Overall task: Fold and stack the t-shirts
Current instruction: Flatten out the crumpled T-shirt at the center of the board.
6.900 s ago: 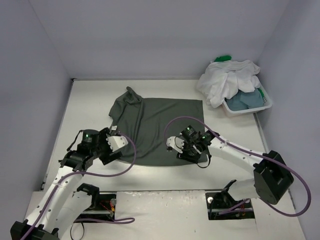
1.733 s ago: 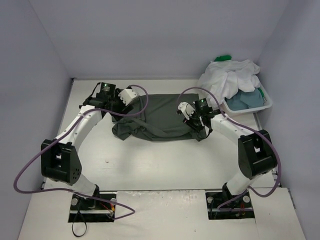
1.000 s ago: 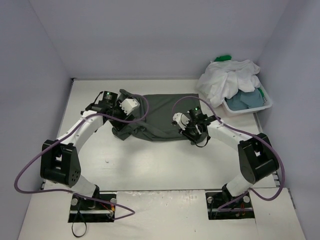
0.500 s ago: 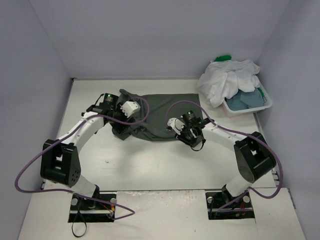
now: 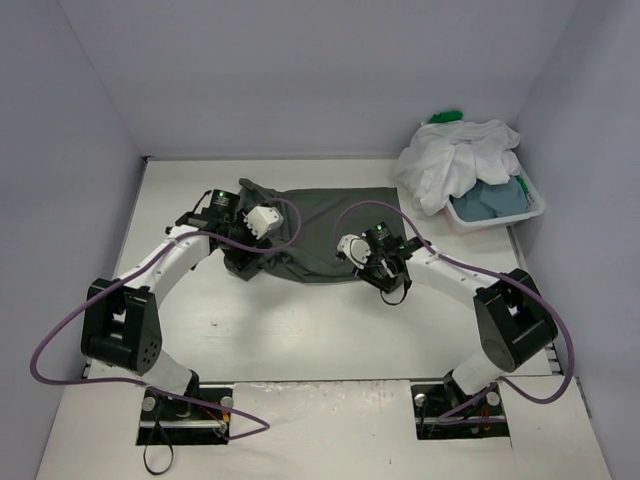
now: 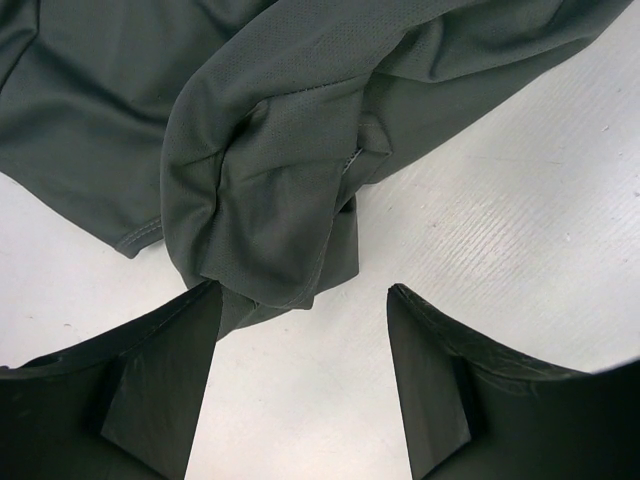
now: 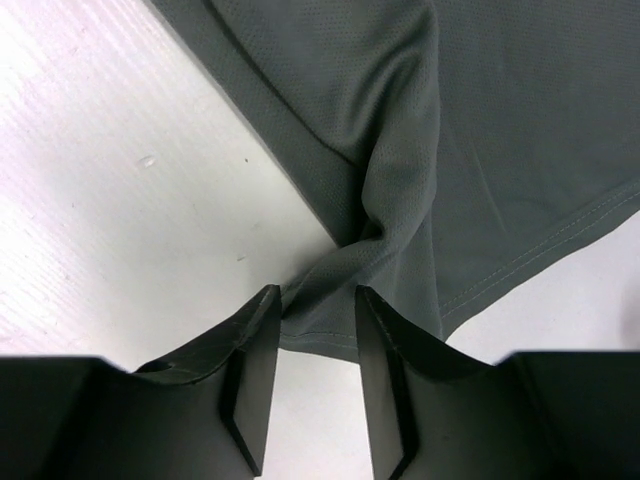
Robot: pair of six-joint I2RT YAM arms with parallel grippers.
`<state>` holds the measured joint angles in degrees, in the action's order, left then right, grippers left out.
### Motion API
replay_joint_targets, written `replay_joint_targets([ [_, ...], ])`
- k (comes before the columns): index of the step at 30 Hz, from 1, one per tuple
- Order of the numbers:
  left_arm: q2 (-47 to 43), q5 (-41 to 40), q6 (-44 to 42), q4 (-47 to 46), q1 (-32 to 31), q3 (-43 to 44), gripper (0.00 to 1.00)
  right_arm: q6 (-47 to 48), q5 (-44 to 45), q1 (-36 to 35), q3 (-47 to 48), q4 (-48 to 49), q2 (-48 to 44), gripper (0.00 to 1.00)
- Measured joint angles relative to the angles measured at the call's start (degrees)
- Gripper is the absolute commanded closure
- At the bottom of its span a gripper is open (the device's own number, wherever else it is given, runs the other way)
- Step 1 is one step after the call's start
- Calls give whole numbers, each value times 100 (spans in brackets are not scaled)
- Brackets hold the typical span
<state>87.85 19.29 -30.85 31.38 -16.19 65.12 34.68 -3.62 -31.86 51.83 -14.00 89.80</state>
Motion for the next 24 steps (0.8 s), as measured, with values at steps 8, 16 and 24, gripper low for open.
replay_joint_targets([
  [8, 0, 39, 0, -13, -245, -22, 39, 28, 76, -74, -214, -101, -55, 100],
  [16, 131, -140, -68, -522, -750, -398, 35, 33, 127, -87, -264, -133, -55, 100],
  [24, 494, -1005, -92, -1784, -841, -973, 35, 33, 125, -87, -308, -129, -70, 100],
])
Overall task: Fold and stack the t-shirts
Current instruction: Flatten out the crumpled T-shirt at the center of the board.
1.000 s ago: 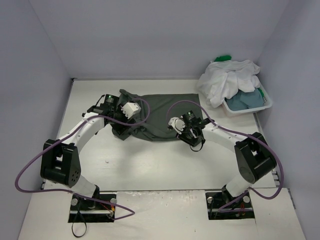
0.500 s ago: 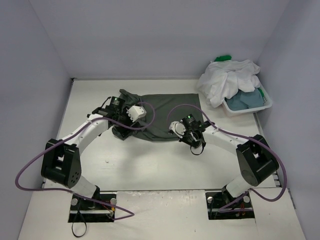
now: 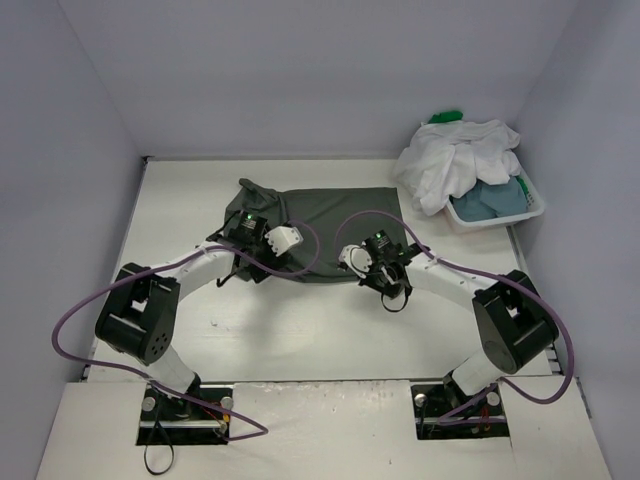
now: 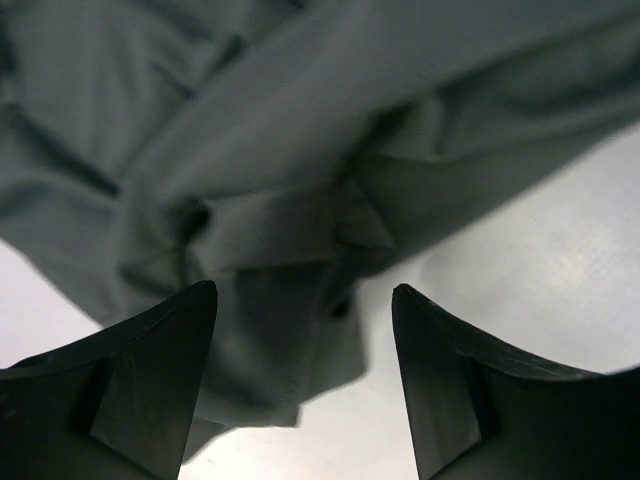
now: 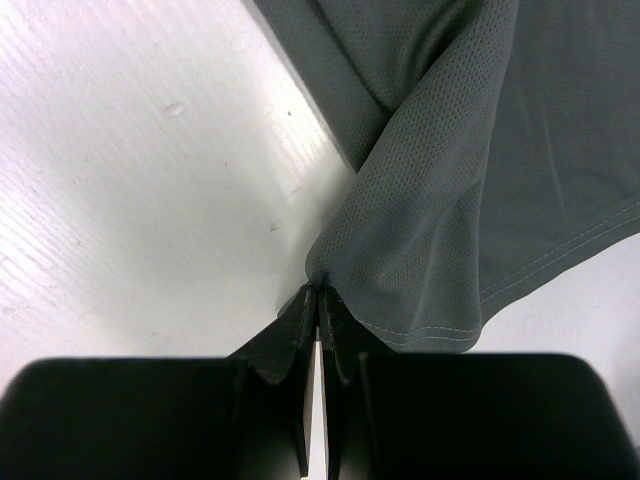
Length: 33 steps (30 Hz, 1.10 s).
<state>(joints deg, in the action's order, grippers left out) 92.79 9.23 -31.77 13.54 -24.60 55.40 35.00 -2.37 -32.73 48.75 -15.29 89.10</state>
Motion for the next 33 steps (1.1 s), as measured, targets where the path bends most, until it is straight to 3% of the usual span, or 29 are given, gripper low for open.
replay_joint_targets([
  [8, 13, -378, 15, -800, 0, -7, 36, 0, -2, 0, -72, -2, -24, 100],
  [25, 35, 107, 238, -634, 2, -7, 39, 9, -7, -4, -72, 0, -24, 100],
  [33, 282, 98, 271, -658, 2, -4, 67, 9, -83, -4, -74, 0, -24, 100],
])
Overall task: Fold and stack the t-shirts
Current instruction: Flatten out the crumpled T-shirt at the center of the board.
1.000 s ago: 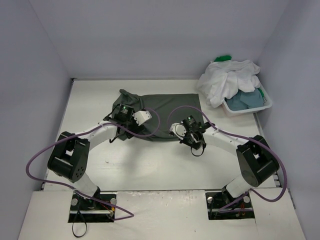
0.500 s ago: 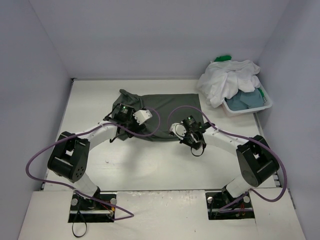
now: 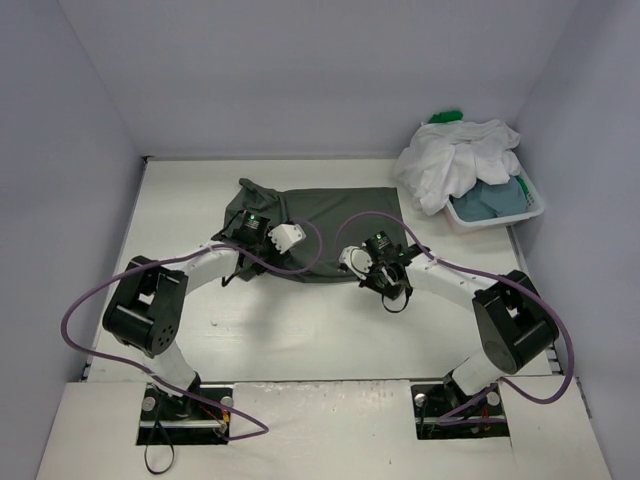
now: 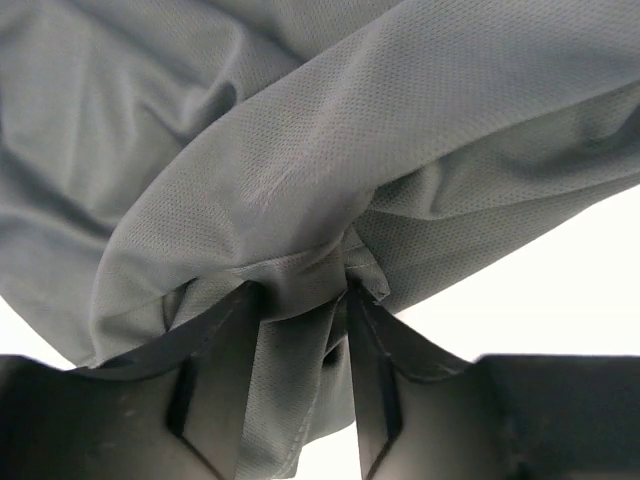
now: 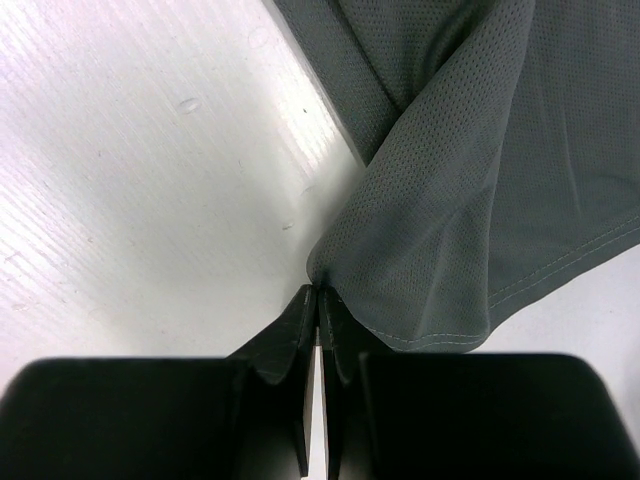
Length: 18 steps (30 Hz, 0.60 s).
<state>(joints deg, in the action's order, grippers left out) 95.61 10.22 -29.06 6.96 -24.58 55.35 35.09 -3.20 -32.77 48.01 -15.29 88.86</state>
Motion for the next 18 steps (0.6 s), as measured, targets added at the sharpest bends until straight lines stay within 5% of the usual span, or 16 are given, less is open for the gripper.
replay_joint_targets([
  [4, 61, -63, -11, -63, 15, 0, 78, 0, -22, 0, -48, 11, -20, 100],
  [8, 59, -136, -2, -103, 33, 2, 100, 0, -24, 0, -131, 13, -59, 100],
  [18, -1040, -61, -131, 671, 181, 310, 100, -2, -26, 0, -166, 11, -323, 100],
])
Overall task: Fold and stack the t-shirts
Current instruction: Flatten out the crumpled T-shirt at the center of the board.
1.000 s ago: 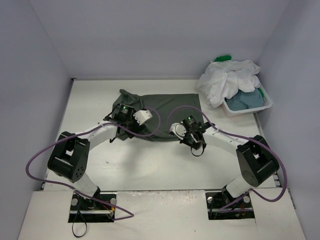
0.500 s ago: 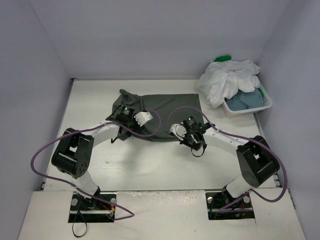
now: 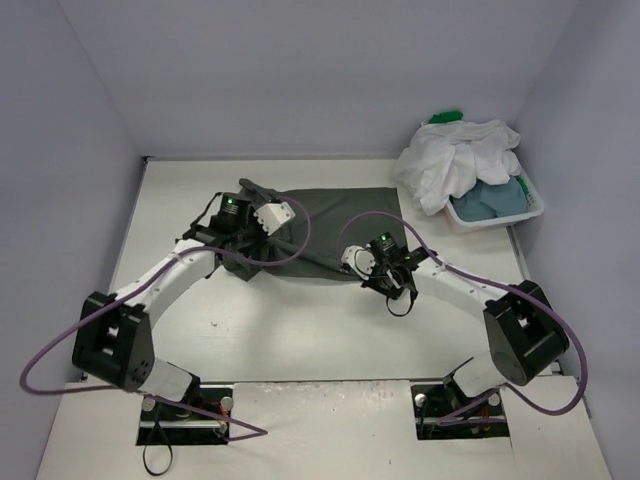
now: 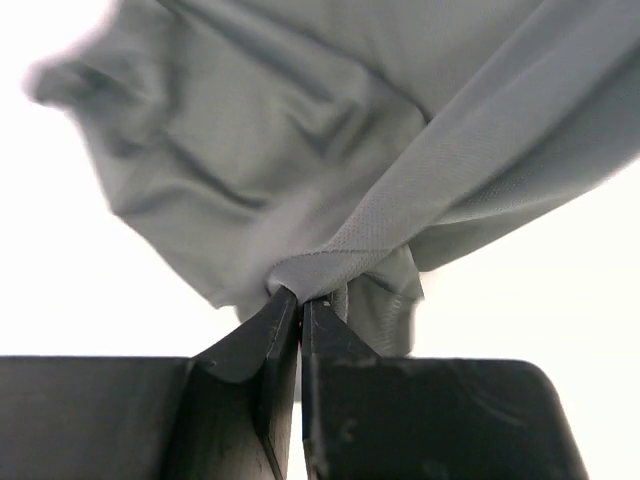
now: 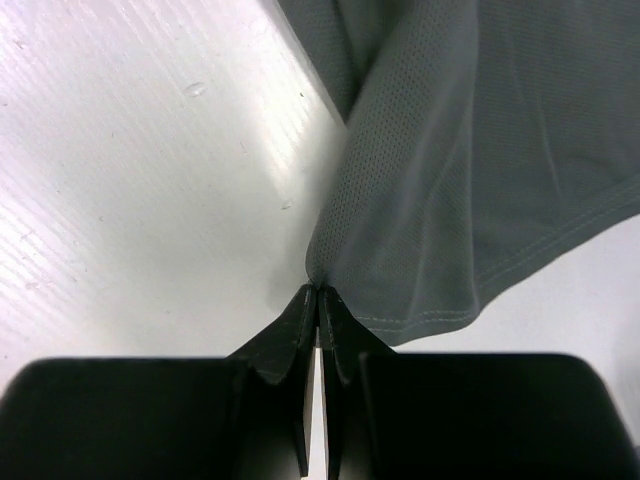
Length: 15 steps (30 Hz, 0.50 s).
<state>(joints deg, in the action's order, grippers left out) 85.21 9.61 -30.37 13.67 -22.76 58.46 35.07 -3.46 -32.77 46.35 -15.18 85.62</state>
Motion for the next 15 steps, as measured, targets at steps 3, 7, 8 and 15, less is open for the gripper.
replay_joint_targets([
  [3, -538, 208, -70, 487, 35, 358, 100, 2, 0, 0, 4, -31, -188, 100],
  [7, -1086, 540, -122, 1196, 37, 678, 100, 42, -37, 0, 48, -212, -411, 100],
  [8, -1196, 627, -144, 1388, 37, 708, 100, 59, -46, 0, 76, -282, -479, 100],
  [15, -1519, 1209, -326, 2662, 37, 723, 93, 236, -129, 0, 352, -684, -925, 100],
])
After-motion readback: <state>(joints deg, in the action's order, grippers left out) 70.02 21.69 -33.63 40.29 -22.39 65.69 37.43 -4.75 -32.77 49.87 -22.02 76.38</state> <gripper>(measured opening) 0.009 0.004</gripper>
